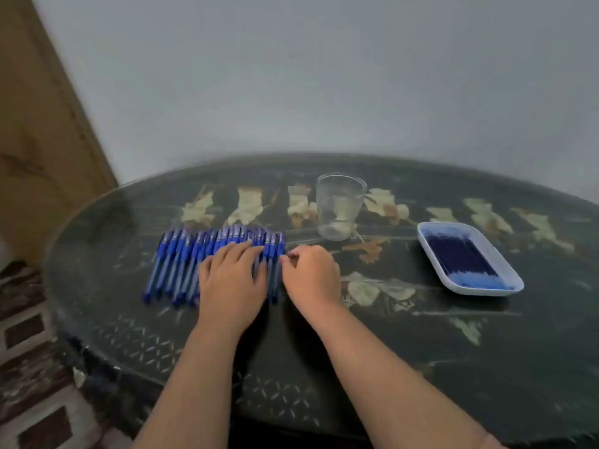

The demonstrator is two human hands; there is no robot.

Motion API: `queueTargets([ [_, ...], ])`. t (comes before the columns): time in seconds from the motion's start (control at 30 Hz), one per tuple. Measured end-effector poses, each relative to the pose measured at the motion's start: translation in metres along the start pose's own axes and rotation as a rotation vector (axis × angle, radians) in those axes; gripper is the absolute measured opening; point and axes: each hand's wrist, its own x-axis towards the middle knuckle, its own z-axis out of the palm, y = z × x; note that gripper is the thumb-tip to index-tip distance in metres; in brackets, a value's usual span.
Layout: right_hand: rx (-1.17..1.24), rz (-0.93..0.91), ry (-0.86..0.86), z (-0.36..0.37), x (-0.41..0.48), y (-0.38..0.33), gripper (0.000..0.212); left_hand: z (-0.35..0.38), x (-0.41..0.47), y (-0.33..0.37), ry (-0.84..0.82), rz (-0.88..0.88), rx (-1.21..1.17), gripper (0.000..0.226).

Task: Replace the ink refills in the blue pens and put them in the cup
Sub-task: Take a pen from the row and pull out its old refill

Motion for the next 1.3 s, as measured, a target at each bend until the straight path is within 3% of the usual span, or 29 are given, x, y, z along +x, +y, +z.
queueTargets([
  [0.37, -0.037, 0.102, 0.044, 0.022, 0.021, -0.008, 0.025, 0.014, 0.006, -0.007, 0.033, 0.020, 0.026, 0.036],
  [0.77, 0.170, 0.205, 0.059, 0.000, 0.025, -0.002, 0.015, 0.013, 0.005, -0.005, 0.095, 0.022, 0.037, 0.034],
  [0.97, 0.170, 0.026, 0.026, -0.040, 0.016, 0.028, 0.017, 0.004, 0.002, 0.012, 0.210, 0.124, -0.124, 0.038],
  [1.13, 0.130, -0.171, 0.033, -0.056, 0.000, 0.079, 0.018, 0.013, -0.007, 0.044, 0.087, 0.309, -0.319, 0.050],
  [1.3, 0.129, -0.318, 0.111, -0.050, -0.016, 0.112, 0.020, 0.034, -0.007, 0.052, 0.018, 0.358, -0.362, 0.029],
])
